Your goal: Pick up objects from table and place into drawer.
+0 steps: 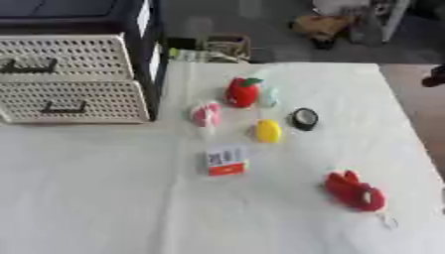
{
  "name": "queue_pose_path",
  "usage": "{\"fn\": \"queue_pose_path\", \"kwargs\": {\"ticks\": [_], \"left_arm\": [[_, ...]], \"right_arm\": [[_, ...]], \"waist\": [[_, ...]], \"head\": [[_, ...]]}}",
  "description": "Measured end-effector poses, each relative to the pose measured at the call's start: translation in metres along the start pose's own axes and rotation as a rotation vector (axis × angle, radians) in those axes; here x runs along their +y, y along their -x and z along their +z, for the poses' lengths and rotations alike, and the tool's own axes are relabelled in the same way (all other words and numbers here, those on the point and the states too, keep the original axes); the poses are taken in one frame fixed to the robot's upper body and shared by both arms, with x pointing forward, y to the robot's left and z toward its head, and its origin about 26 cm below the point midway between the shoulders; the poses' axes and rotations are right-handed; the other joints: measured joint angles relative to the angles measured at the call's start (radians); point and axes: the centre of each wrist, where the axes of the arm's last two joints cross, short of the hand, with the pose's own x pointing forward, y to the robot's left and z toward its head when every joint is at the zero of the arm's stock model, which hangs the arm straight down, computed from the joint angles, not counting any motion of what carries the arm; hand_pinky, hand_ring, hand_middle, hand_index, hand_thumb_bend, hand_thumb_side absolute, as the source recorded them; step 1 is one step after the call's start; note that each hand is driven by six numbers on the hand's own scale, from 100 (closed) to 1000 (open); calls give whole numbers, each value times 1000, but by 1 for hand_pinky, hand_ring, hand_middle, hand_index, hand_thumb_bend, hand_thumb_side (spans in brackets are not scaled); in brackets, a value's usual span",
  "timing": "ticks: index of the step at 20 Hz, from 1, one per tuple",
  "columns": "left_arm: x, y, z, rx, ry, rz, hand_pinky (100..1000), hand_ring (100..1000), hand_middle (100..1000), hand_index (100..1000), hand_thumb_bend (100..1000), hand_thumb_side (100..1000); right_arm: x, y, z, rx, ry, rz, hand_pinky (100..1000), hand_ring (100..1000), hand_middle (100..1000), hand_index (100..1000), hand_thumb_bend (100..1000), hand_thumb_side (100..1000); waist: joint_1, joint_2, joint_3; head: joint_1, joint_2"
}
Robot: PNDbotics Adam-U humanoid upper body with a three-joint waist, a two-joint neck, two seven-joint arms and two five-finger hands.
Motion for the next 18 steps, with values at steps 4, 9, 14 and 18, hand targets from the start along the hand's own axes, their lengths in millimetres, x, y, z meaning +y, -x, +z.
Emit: {"fn": "queue_pose_path", "kwargs": {"ticks": [4,9,14,18], "left_arm": [[13,-4,-5,-8,130,-108,287,390,512,753,100,283],[28,-10,-15,22,303,-271,292,402,515,775,100,244],[42,-18,-26,65,463,-443,292,412,517,808,100,287],[51,-25,-36,102,585,-584,293,416,515,830,100,366]], "right_arm": [[-4,0,-1,-8,-9,25,733,516,490,745,100,706],[-7,-1,-3,-17,-11,42,734,516,489,745,100,706],[-8,-1,-4,-24,-12,51,734,515,489,745,100,707],[-8,-1,-4,-26,-11,52,734,516,489,745,100,708]], "waist": [[10,0,11],[22,1,12],[23,4,19],[21,5,19]], "head": [[-8,-3],[-9,-10],[-3,-17],[12,-16]]}}
